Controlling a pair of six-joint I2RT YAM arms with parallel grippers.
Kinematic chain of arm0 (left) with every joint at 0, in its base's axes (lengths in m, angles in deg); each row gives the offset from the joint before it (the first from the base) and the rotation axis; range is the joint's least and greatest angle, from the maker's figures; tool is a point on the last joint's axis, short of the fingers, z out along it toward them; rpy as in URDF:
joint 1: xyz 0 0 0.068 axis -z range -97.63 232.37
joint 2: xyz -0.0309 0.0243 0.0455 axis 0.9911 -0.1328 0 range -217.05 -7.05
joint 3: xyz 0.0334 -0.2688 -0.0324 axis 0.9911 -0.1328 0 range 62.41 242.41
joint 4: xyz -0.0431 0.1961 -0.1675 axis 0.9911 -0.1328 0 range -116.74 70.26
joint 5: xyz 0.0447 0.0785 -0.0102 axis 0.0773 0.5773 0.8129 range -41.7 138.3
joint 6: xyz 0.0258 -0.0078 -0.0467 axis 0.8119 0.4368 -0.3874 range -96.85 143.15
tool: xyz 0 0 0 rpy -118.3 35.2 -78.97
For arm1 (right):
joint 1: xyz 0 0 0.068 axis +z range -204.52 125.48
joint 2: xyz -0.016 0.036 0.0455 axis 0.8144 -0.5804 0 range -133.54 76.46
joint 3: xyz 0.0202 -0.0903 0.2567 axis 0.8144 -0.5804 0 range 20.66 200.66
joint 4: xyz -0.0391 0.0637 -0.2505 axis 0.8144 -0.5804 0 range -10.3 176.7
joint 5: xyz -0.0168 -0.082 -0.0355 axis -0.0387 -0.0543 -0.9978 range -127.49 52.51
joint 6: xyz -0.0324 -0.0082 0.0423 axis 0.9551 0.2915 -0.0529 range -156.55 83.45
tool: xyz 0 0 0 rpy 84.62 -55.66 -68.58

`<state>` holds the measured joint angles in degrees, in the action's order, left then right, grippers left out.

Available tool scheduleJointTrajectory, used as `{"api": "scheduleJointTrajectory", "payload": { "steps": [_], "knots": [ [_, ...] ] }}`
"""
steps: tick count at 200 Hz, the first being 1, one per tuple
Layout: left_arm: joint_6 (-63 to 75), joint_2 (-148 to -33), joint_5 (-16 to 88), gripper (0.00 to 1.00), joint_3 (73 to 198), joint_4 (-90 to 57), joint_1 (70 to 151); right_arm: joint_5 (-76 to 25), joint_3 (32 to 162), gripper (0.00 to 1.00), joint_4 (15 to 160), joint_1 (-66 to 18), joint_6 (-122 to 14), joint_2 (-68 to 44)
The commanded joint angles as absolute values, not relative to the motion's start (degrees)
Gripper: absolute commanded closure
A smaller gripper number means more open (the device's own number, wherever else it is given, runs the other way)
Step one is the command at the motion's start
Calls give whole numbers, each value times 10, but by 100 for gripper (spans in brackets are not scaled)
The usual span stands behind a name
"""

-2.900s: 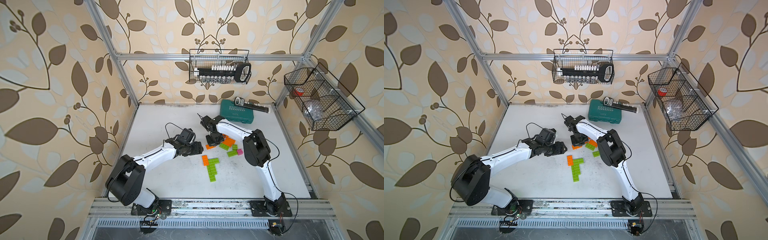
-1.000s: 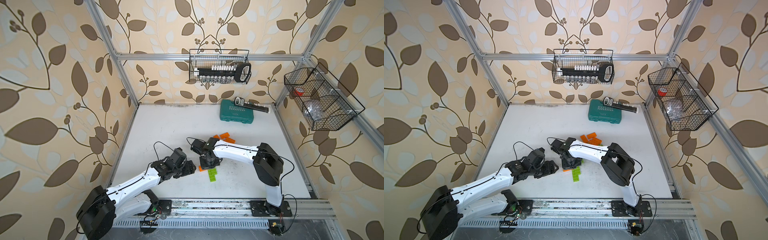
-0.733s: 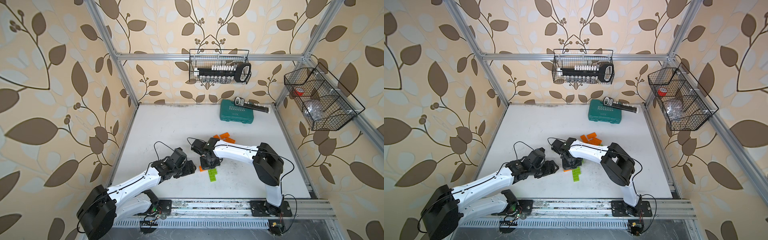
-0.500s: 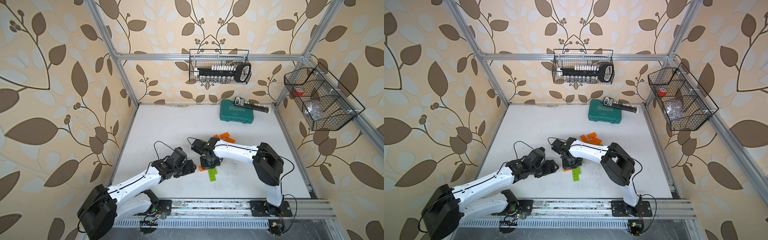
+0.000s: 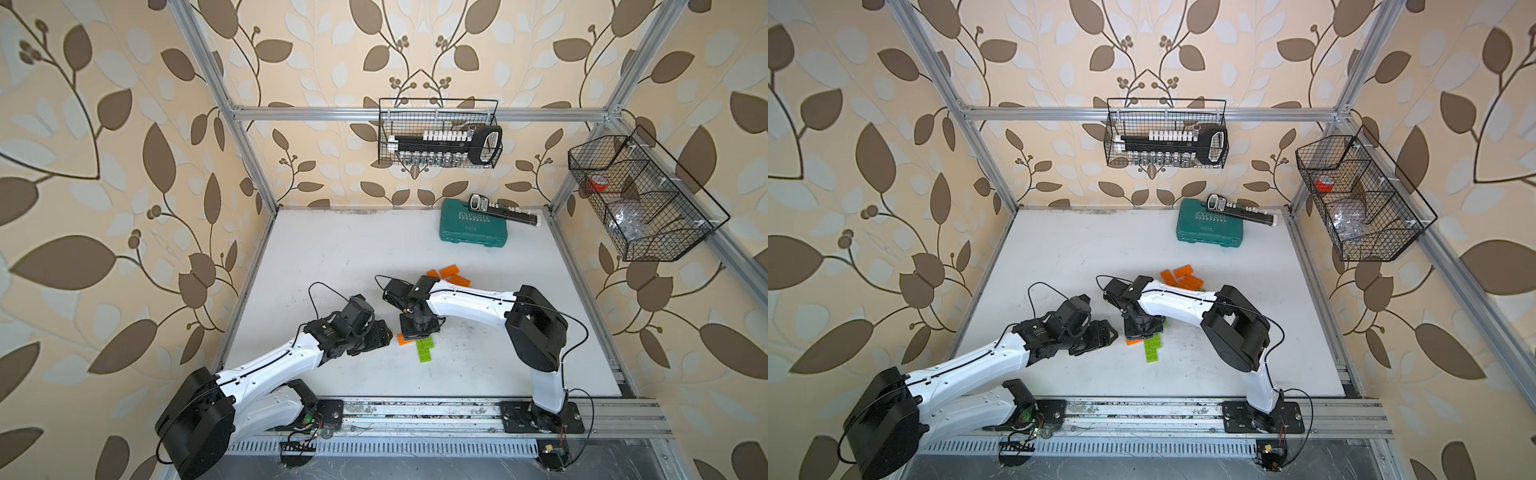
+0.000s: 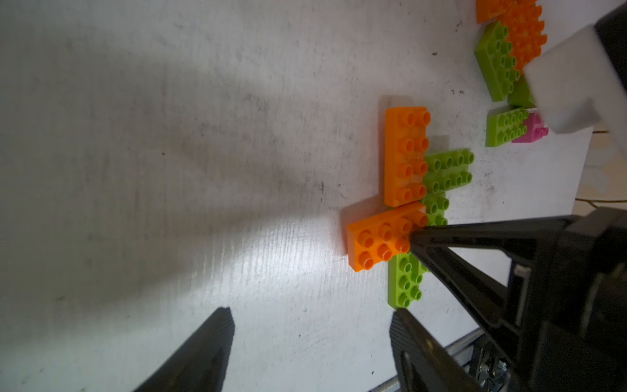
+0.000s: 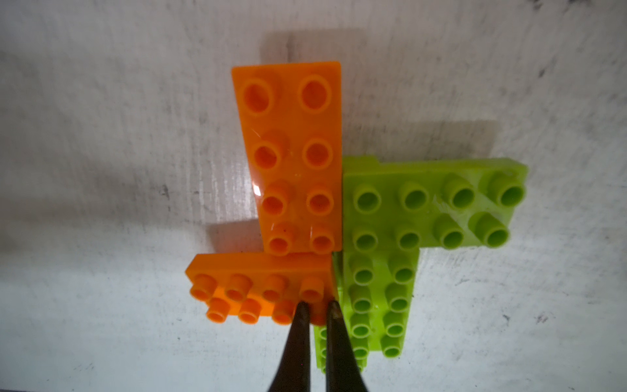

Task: Assemble a small pinwheel with lego
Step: Assemble the lego brick with the lego brick.

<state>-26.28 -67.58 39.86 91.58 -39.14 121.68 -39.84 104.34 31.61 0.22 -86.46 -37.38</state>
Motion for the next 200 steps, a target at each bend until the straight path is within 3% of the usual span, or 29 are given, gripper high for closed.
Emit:
{"api": "scheduleJointTrajectory", "payload": {
  "steps": [1, 200],
  "knots": [
    [-251, -674, 407, 24, 931, -386, 1212, -402, 1020, 95, 318, 4, -867, -384],
    [-219, -747, 380, 24, 973, -348, 1185, -384, 949, 99, 370, -22, -910, -343]
  ]
}}
